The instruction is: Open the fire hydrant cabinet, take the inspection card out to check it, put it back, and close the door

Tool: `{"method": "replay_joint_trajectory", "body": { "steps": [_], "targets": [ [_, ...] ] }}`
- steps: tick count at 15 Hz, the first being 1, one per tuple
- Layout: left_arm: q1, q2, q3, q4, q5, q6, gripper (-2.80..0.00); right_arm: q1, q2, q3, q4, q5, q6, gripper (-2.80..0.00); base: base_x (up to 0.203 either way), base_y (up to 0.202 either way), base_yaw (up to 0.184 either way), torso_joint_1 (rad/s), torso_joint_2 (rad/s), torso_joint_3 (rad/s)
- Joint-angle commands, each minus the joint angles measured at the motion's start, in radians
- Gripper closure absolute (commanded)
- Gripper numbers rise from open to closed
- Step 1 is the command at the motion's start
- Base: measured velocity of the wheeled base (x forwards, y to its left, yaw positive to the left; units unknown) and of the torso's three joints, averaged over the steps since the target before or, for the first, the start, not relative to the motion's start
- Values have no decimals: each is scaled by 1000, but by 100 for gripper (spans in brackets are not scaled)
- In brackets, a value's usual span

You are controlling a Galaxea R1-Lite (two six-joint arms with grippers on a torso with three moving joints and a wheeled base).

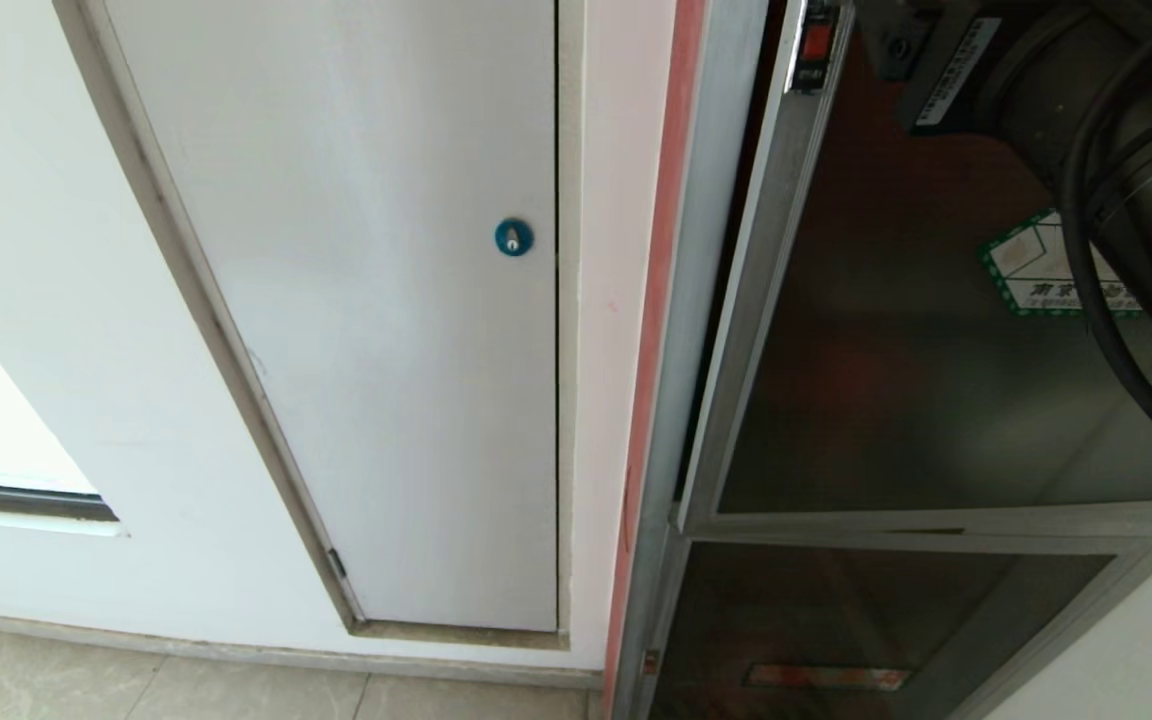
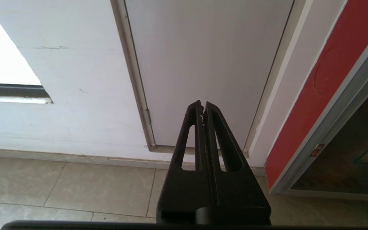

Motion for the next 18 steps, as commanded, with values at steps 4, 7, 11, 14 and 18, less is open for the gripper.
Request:
{"method": "replay_joint_trajectory", "body": {
  "steps": [4, 7, 11, 14, 18],
  "targets": [
    [-1, 1, 0, 0, 0, -1, 0, 3, -21, 61, -7, -22, -6, -280, 0, 0, 0, 0, 0, 0],
    [-1, 1, 0, 1, 0, -1, 0, 3, -69, 111, -8, -37, -6, 0, 0, 0, 0, 0, 0, 0],
    [-1, 1, 0, 0, 0, -1, 0, 3, -137, 171, -7, -61, -12, 0, 0, 0, 0, 0, 0, 0],
    [-1, 1, 0, 0, 0, -1, 0, 3, -195, 221, -7, -74, -17, 0, 0, 0, 0, 0, 0, 0],
    [-1, 1, 0, 1, 0, -1, 0, 3, -279, 278, -5, -88, -21, 0, 0, 0, 0, 0, 0, 0]
  ]
}}
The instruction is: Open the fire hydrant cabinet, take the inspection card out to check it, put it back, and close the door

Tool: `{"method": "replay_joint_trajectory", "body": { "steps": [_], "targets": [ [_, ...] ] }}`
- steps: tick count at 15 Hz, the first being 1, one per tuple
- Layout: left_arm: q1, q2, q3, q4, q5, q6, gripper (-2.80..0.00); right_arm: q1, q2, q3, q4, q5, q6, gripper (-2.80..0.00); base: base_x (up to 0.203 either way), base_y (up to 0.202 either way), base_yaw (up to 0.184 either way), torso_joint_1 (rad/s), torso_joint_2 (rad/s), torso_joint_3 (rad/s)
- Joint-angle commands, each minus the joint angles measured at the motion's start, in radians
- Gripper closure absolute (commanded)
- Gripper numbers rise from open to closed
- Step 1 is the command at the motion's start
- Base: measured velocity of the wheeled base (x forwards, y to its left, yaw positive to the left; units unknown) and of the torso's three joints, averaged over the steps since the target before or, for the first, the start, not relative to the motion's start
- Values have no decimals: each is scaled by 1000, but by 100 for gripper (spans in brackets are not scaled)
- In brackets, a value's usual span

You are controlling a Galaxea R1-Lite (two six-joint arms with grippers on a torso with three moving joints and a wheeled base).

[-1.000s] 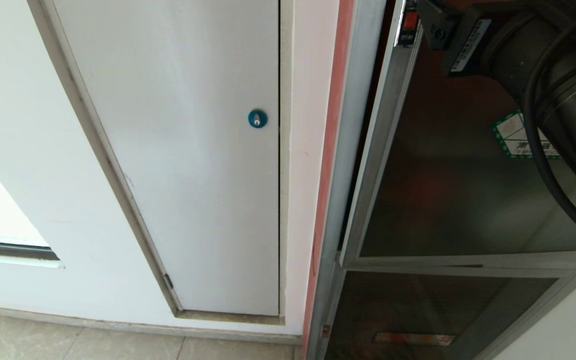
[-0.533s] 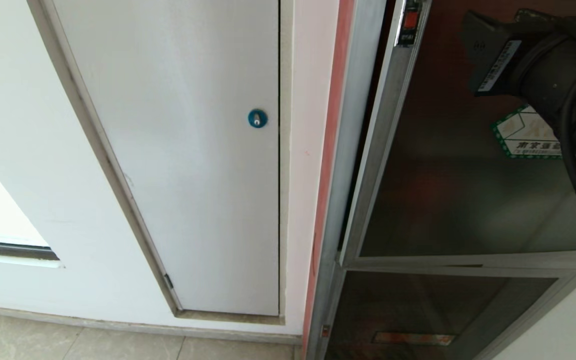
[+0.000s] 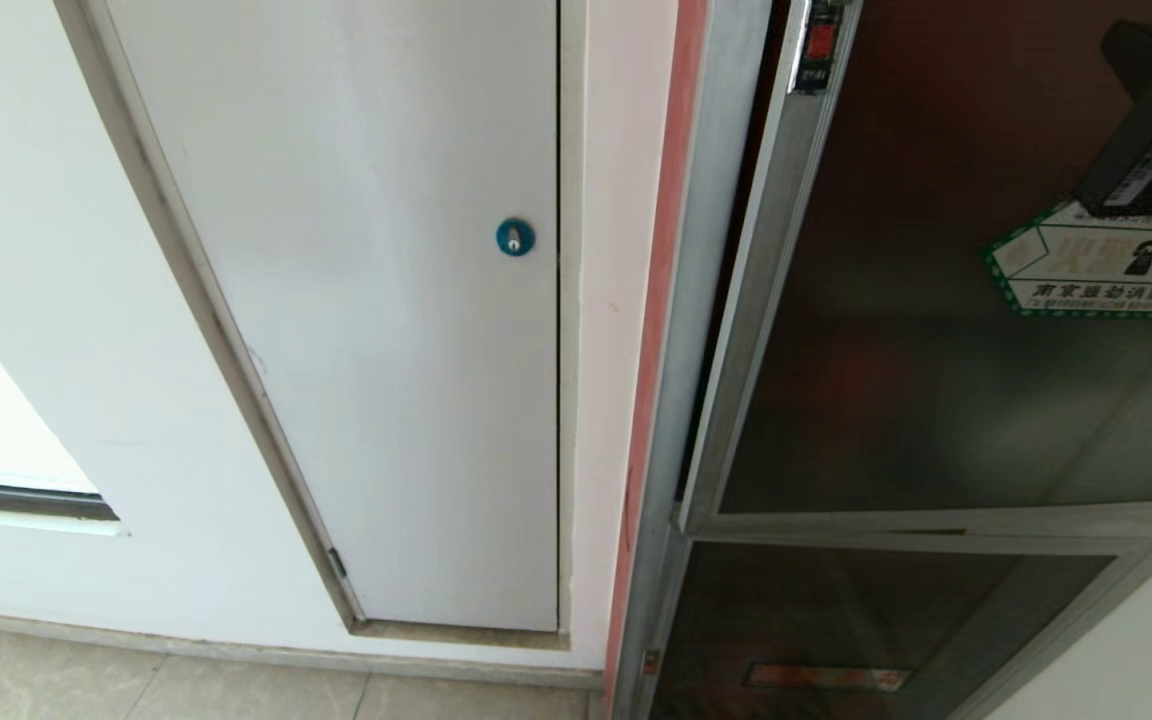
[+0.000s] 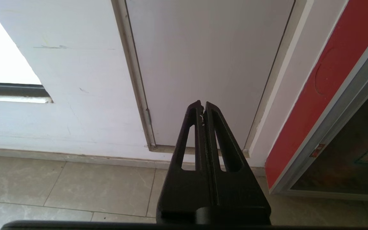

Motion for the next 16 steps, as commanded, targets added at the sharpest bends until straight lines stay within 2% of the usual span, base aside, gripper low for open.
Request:
{"method": "replay_joint_trajectory", "body": {
  "steps": [1, 6, 10, 16],
  "targets": [
    [0, 1, 0, -1, 0, 0, 0, 0, -70, 37, -6, -17, -7, 0, 0, 0, 0, 0, 0, 0],
    [0, 1, 0, 1, 0, 0, 0, -20, -192, 102, -5, -85, -23, 0, 0, 0, 0, 0, 0, 0],
    [0, 1, 0, -1, 0, 0, 0, -184, -302, 126, 0, -89, -41, 0, 0, 0, 0, 0, 0, 0],
    [0, 1, 0, -1, 0, 0, 0, -466, -629, 157, 342, -140, -30, 0, 0, 0, 0, 0, 0, 0]
  ]
}}
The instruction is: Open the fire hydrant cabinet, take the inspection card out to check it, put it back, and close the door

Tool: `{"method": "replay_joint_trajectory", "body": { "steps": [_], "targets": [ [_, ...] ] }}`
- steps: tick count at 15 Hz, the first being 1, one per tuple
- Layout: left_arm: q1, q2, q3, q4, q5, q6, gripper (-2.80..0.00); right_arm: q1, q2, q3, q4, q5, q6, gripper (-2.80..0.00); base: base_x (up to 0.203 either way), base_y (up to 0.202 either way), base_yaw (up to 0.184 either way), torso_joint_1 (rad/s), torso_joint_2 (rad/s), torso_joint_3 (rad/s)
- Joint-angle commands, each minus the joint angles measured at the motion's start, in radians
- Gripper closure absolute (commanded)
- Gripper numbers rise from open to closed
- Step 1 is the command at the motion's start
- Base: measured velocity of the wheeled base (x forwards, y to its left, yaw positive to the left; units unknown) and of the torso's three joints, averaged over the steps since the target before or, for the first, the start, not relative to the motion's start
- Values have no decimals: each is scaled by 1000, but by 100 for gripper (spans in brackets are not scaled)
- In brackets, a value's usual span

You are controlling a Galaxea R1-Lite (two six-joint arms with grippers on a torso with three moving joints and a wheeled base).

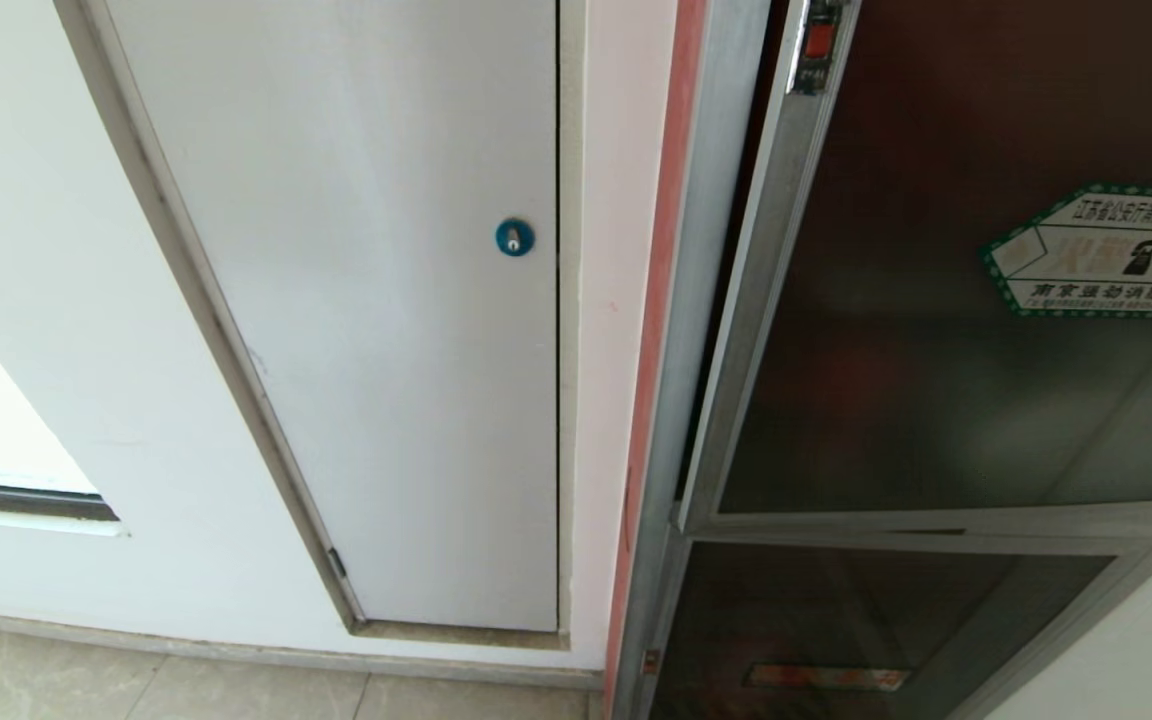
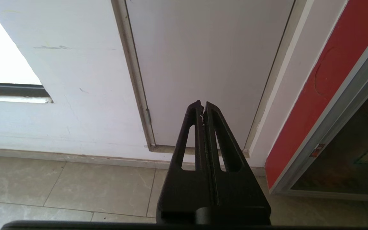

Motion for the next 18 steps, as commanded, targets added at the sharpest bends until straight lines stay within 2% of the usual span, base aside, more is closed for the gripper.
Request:
{"method": "replay_joint_trajectory", "body": {
  "steps": [1, 3, 4, 9, 12, 14, 15, 18],
  "targets": [
    [0, 1, 0, 0, 1, 0, 0, -140, -173, 23, 133, -8, 1, 0, 0, 0, 0, 0, 0, 0],
    [0, 1, 0, 0, 1, 0, 0, -247, -280, 37, 285, -4, 6, 0, 0, 0, 0, 0, 0, 0],
    [0, 1, 0, 1, 1, 0, 0, -272, -323, 49, 343, 0, 10, 0, 0, 0, 0, 0, 0, 0],
    [0, 1, 0, -1, 1, 0, 0, -283, -535, 221, 478, 97, 34, 0, 0, 0, 0, 0, 0, 0],
    [0, 1, -1, -1, 1, 0, 0, -301, -629, 346, 514, 139, 67, 0, 0, 0, 0, 0, 0, 0],
    [0, 1, 0, -1, 1, 0, 0, -308, -707, 420, 539, 277, 95, 0, 0, 0, 0, 0, 0, 0],
    [0, 1, -1, 1, 1, 0, 0, -309, -748, 444, 575, 353, 141, 0, 0, 0, 0, 0, 0, 0],
    [0, 1, 0, 1, 1, 0, 0, -310, -788, 492, 703, 546, 382, 0, 0, 0, 0, 0, 0, 0]
  ]
}}
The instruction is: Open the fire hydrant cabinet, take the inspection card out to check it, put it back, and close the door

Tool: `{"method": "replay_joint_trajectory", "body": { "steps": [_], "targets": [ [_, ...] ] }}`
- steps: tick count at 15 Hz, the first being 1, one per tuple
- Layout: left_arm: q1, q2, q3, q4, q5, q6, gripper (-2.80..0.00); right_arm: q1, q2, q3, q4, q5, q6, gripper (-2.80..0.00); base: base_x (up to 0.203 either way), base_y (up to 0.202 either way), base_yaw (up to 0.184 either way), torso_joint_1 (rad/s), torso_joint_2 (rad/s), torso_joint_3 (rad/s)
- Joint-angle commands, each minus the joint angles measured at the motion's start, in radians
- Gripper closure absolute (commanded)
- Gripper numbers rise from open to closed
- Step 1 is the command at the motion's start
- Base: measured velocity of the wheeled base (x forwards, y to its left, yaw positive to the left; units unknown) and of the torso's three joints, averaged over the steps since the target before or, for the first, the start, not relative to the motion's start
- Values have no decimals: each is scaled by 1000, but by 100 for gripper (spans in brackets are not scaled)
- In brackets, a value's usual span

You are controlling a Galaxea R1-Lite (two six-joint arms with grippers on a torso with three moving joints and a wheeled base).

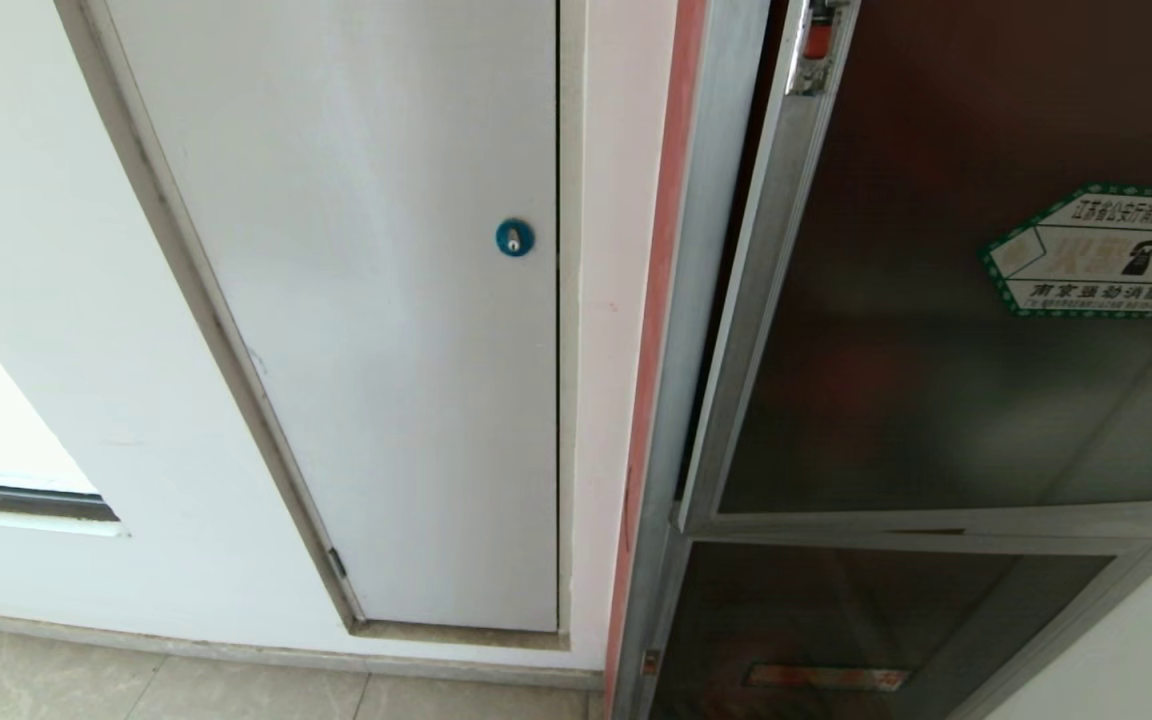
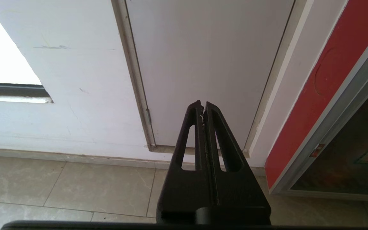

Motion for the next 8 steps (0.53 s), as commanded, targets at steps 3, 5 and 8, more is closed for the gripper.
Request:
{"method": "replay_joint_trajectory", "body": {
  "steps": [3, 5, 8],
  "targets": [
    [0, 1, 0, 1, 0, 0, 0, -1, -41, 129, 52, 223, 195, 0, 0, 0, 0, 0, 0, 0],
    [0, 1, 0, 0, 0, 0, 0, -1, -41, 202, 49, 246, 201, 0, 0, 0, 0, 0, 0, 0],
    [0, 1, 0, -1, 0, 0, 0, -1, -41, 242, 56, 254, 205, 0, 0, 0, 0, 0, 0, 0]
  ]
}}
